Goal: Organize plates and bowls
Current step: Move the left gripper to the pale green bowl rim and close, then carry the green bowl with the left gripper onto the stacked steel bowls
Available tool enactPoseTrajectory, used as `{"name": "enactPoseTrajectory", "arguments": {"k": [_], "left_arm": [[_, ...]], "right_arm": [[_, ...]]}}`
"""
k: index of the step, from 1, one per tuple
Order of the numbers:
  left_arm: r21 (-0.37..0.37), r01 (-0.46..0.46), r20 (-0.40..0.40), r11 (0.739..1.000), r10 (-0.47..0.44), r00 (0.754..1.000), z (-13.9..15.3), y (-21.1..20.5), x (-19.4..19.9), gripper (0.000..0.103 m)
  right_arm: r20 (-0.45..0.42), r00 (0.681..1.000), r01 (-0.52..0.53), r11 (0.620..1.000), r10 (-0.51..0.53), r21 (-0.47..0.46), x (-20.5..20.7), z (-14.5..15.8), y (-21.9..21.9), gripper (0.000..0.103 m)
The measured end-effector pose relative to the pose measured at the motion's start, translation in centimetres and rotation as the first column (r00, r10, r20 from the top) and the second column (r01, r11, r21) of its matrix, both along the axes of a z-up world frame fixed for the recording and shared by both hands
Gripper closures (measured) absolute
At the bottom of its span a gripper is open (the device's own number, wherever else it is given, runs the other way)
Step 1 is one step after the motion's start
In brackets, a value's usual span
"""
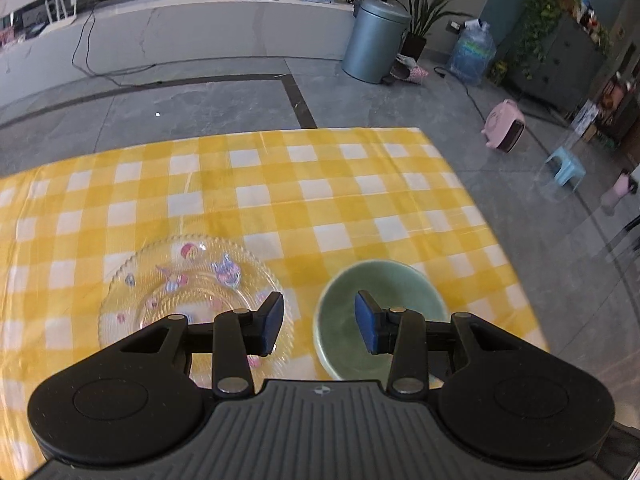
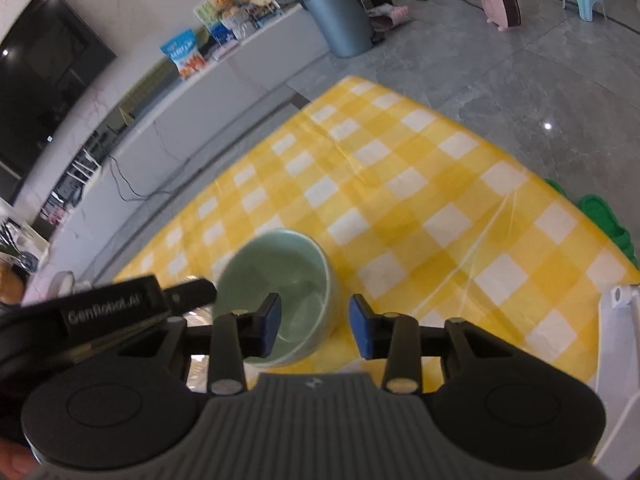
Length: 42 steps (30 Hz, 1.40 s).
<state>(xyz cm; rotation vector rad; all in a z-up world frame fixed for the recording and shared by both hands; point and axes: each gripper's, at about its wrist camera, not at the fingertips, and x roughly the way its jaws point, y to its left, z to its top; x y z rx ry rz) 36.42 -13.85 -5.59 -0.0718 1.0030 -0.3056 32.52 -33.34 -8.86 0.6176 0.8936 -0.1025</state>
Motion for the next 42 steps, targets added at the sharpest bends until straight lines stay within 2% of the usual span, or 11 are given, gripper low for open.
{"name": "enactPoseTrajectory", "arguments": {"k": [5,12,16,20,23,26,34,42], "left_arm": [[0.051,0.04,0.003,0.998,-0.04,0.999,-0.7,-0.6,0.4,0.06],[0.062,0.068,-0.029,0.996,-0.067,0.997,-2.0,-1.6,0.9,0.071],[0.065,0.075,-0.038,0.995,-0.072,0.997,-2.2,-2.0,0.8,0.073],[0.07,0.085,-0.043,0.994,-0.082,0.996,-2.2,-2.3,0.7,0.074],[0.087,0.09,-0.06,0.992,-0.085,0.995,-2.5,-2.7,0.6,0.08],[0.109,0.077,-0.049,0.991,-0.072,0.996,-2.6,-2.8,0.6,0.086],[0.167,0.082,-0.044,0.982,-0.076,0.996,-2.6,-3.5,0.3,0.088],[0.148,0.072,-0.039,0.986,-0.067,0.997,-2.1,-3.3,-0.4,0.09]], "right_arm": [[-0.045,0.999,-0.007,0.998,0.01,0.06,0.9,-1.8,0.0,0.078],[-0.068,0.998,-0.005,0.997,0.011,0.076,1.3,-2.5,0.1,0.08],[-0.076,0.997,-0.002,0.995,0.01,0.098,1.4,-2.9,0.0,0.081],[-0.097,0.995,0.023,0.995,-0.014,0.092,1.4,-3.1,-0.4,0.092],[-0.105,0.994,0.038,0.995,-0.029,0.094,1.2,-3.2,-0.7,0.097],[-0.103,0.994,0.032,0.994,-0.021,0.101,1.2,-3.2,-0.8,0.097],[-0.09,0.996,0.022,0.994,-0.013,0.105,1.2,-3.3,-0.8,0.096],[-0.087,0.996,0.044,0.992,-0.034,0.114,0.7,-2.9,-1.3,0.097]]}}
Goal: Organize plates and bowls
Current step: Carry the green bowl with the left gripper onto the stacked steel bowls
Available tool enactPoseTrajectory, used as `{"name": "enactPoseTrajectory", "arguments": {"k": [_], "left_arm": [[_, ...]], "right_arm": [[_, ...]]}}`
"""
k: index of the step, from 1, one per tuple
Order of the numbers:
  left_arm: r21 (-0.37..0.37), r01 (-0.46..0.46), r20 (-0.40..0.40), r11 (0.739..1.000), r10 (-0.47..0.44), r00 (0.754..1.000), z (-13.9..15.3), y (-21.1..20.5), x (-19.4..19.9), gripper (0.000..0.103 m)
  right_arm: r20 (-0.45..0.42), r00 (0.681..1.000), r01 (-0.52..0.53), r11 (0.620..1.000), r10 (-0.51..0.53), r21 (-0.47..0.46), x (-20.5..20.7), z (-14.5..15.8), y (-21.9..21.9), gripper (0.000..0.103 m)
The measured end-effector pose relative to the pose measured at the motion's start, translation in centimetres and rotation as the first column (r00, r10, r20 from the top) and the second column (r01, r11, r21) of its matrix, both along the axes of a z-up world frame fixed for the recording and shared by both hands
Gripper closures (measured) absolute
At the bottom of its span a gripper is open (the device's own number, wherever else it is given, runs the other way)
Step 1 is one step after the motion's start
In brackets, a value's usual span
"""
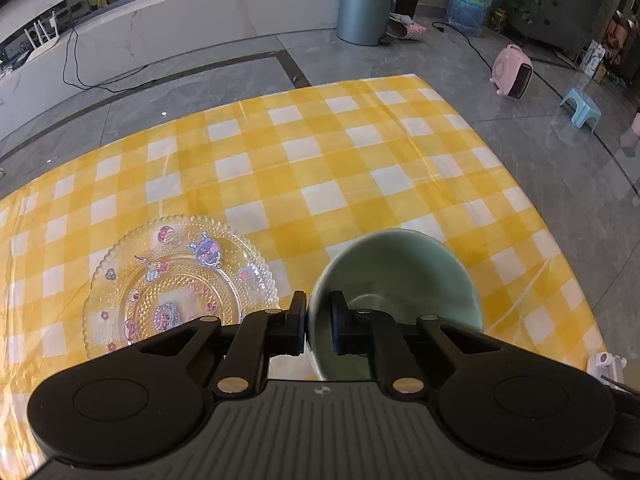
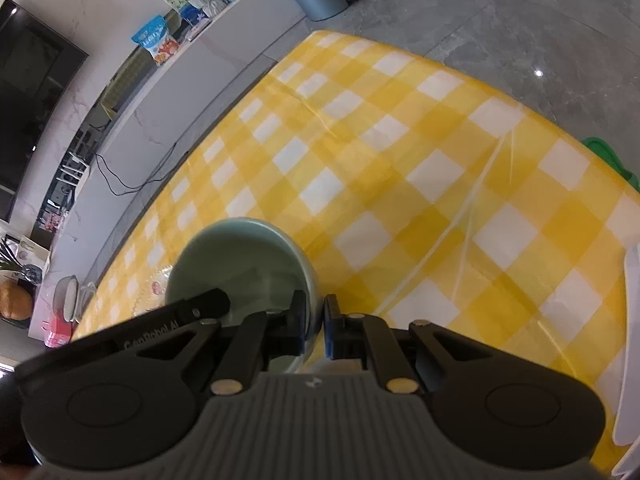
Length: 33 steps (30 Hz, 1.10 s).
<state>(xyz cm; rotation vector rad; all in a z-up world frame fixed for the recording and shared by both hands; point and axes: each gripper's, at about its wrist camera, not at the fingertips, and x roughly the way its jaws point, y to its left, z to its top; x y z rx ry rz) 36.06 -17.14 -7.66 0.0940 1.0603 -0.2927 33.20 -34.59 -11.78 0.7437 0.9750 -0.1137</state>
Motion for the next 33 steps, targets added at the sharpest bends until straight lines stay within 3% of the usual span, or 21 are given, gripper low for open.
{"name": "enactPoseTrajectory", "arguments": {"k": [15,33], "left_arm": [[0.023,-0.059,0.084,0.998,0.056,0.995,4.8,3.3,-3.9,0.094],[-0.05,-0.236,0.153,0.97,0.241,0.958,10.7,11.8,-12.7,0.094]], "right_arm": [[0.082,0.994,-0.075,0.994,0.068,0.082,-2.2,3.0,1.9,0.097],[0.231,0.935,-0.272,0.962,0.27,-0.023,-10.1,10.3,10.2,0.097]]}}
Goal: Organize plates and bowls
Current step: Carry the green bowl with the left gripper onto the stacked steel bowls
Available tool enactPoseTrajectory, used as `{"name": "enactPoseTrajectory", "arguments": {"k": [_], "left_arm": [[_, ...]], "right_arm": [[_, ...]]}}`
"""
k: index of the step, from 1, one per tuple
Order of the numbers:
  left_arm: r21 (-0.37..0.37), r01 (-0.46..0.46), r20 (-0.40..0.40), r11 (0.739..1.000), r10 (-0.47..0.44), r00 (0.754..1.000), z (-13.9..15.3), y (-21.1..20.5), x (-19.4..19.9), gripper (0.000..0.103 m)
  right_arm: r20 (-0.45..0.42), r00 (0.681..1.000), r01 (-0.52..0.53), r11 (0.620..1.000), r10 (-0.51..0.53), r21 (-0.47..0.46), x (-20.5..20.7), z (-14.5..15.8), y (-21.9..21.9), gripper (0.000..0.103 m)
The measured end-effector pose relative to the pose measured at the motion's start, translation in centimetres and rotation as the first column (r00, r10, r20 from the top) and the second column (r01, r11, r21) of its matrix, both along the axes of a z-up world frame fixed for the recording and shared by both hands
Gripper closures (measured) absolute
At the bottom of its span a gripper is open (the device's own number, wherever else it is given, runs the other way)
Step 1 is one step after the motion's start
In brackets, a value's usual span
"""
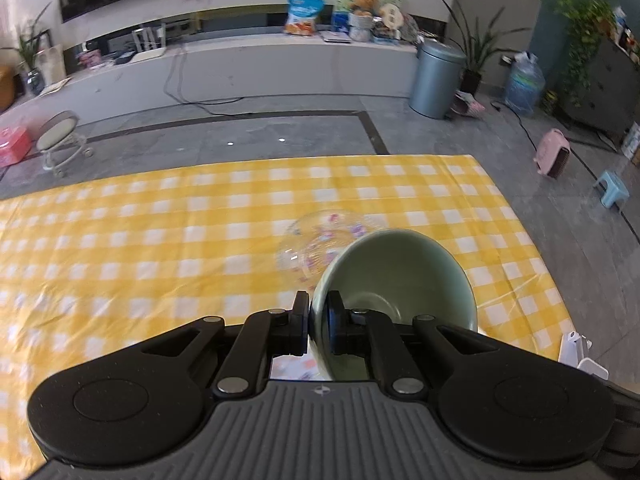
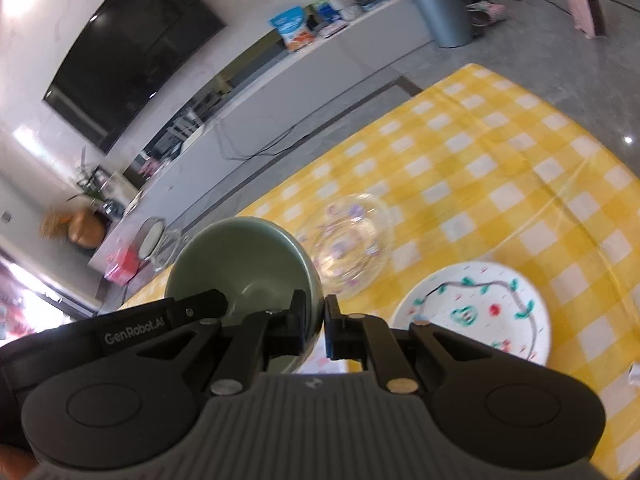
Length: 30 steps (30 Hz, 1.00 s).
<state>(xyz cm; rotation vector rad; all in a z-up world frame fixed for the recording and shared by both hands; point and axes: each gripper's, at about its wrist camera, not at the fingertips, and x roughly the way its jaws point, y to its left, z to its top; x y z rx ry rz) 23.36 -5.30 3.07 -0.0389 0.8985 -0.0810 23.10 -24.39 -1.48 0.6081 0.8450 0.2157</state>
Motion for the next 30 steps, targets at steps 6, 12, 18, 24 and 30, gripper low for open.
{"name": "enactPoseTrajectory", "arguments": {"k": [6,12,18,24,30], "left_arm": [[-0.028,-0.058,-0.004,0.998,0.058,0.998,0.5,3.5,-3.3,0.095],[-0.11,-0.121,-0.033,0.987,0.118,0.993,0.3,7.0,-6.5,0.095],[-0.182,-0.19,-0.073,0.965,0.179,0.981,-0.7,10.5,-9.6,0.095],[-0.257,-0.236,-0.098,0.937,0.218,0.971,-2.0,13.0,-12.0,0.095],[-0.291,-0.236,-0.122,0.927,0.209,0.97,-3.6,13.5,-12.7,0.095]], "right_arm": [[0.013,0.997,-0.077,0.997,0.077,-0.005,-2.7,1.1,3.3,0.097],[0.01,0.993,-0.121,0.993,0.121,0.012,-6.0,1.3,6.0,0.097],[-0.009,0.989,-0.149,0.989,0.148,-0.012,-8.9,1.2,8.8,0.096],[-0.024,0.985,-0.172,0.983,0.171,-0.071,-10.7,1.3,11.1,0.096],[-0.051,0.986,-0.165,0.978,0.159,-0.127,-11.4,0.8,11.7,0.096]]}}
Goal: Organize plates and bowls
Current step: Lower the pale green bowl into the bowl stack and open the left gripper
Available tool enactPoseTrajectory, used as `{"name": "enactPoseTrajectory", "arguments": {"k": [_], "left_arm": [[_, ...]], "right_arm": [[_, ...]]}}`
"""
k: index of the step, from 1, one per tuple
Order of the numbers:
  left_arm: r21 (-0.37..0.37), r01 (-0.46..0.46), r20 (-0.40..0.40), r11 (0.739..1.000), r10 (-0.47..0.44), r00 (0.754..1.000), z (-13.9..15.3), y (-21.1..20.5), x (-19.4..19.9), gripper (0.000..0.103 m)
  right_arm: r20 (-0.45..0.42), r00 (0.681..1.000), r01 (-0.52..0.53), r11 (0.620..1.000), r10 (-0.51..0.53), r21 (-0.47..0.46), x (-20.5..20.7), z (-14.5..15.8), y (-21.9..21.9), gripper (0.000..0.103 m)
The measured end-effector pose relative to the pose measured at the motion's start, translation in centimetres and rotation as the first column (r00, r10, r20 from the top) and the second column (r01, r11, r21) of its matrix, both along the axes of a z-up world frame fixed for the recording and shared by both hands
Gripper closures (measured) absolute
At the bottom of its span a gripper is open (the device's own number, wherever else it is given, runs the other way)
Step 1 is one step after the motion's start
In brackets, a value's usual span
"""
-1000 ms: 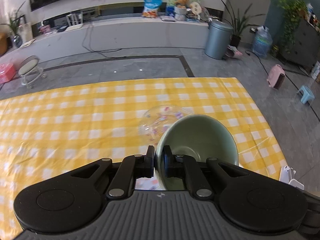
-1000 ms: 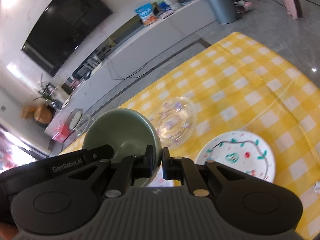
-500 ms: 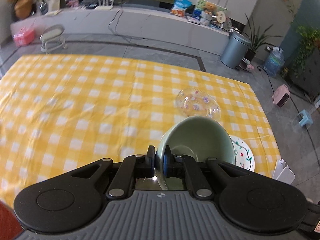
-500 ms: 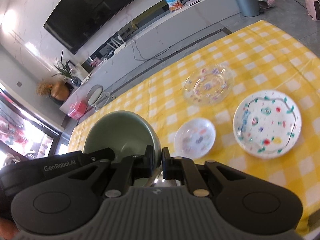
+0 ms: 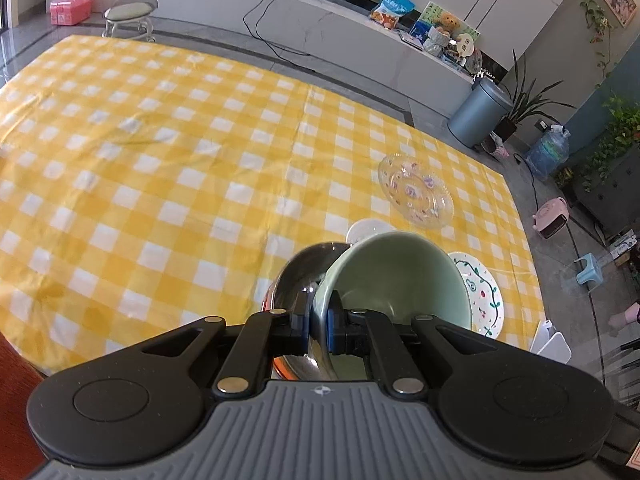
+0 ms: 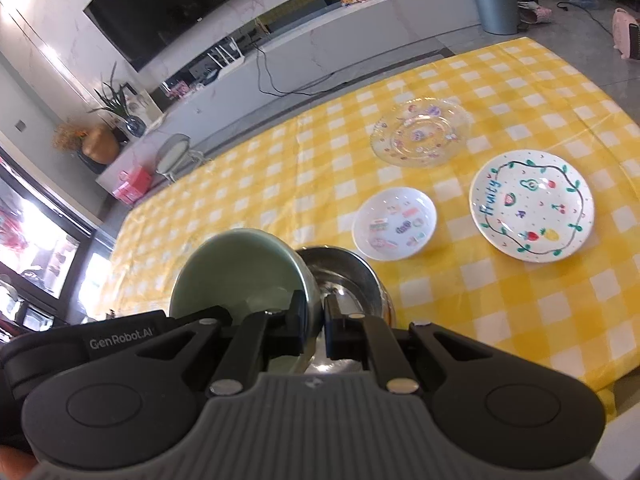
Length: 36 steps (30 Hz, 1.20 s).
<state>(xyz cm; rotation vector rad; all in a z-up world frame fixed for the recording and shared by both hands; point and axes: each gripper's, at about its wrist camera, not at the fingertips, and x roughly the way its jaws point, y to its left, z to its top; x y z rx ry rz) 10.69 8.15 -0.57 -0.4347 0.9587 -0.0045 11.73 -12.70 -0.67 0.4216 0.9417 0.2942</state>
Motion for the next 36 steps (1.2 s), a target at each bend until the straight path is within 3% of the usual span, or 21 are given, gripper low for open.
{"name": "enactPoseTrajectory", "arguments": {"k": [13,36], "left_arm": [[0.002,0.055,-0.079,0.998,-0.055,0.995,-2.4,-0.3,1.1,0.095],[0.1,0.119,-0.126,0.988,-0.106,0.986,-3.3,-1.4,3.5,0.095]], "right_arm": [[-0.065,0.998,0.0,0.999,-0.002,-0.041,0.7,-2.0,0.3,0.097],[-0.108,0.994,0.013,0.998,-0.02,-0.069,2.2,-4.3,0.9,0.097]]}}
